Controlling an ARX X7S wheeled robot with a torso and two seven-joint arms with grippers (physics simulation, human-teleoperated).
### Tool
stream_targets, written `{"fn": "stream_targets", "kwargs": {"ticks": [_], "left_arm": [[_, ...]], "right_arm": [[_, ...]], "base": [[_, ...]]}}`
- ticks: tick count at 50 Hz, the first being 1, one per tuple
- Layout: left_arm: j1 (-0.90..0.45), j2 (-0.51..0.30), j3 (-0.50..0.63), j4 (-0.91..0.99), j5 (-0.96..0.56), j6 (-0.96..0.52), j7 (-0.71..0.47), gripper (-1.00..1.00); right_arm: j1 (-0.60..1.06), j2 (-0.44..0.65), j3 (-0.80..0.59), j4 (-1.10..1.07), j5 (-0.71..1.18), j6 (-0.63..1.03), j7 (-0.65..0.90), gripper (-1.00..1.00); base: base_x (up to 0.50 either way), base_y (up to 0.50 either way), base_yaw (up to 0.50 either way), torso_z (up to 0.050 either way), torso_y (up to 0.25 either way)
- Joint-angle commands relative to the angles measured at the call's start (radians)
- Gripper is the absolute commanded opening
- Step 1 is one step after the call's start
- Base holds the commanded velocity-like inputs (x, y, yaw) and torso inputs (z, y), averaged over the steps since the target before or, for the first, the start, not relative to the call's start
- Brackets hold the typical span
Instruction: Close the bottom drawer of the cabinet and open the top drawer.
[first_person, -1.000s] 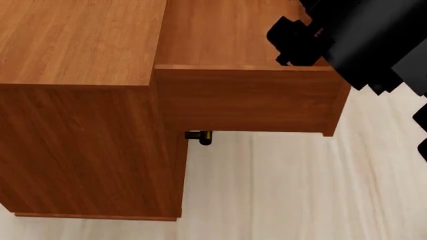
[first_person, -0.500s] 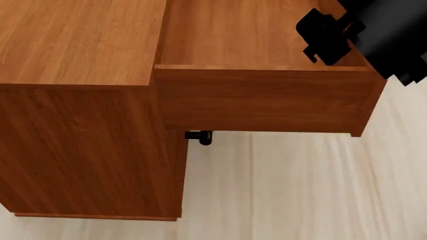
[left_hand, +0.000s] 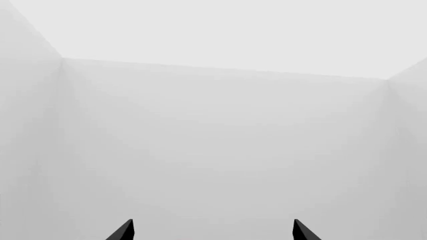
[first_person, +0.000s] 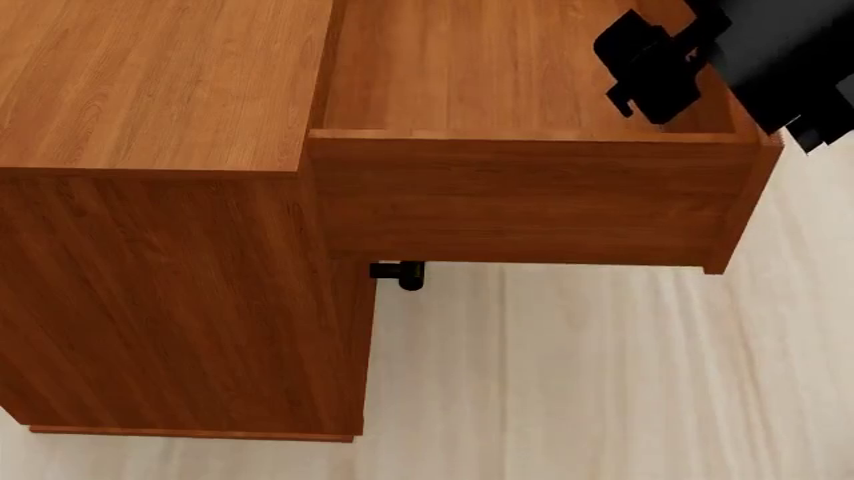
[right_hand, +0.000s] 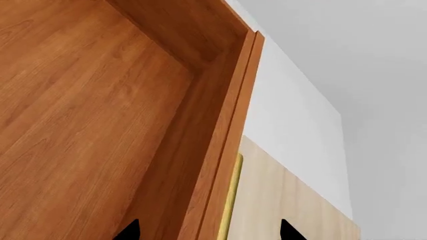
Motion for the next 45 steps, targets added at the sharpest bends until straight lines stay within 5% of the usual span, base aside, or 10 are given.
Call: {"fn": "stream_targets", "kwargs": {"ticks": [1,24,45], "left_arm": [[0.0,-0.004,-0.001,-0.003,-0.001,0.003,0.0,1.0],[-0.008,-0.014,-0.007,0.002,-0.011,-0.002,-0.007,1.0],[-0.033,-0.014,-0.003,0.019,-0.03,-0.023,-0.023,1.0]], "right_arm": [[-0.003,0.011,-0.051,0.08,-0.126,-0.016,0.022,1.0],[0.096,-0.091,-0.029,0.302,-0.187,-0.124,-0.001,1.0],[0.207,0.024,0.041,0.084,-0.138,0.011,0.069,1.0]], "base": [[0.0,0.0,0.0,0.0,0.0],[0.0,0.0,0.0,0.0,0.0],[0.0,0.0,0.0,0.0,0.0]]}}
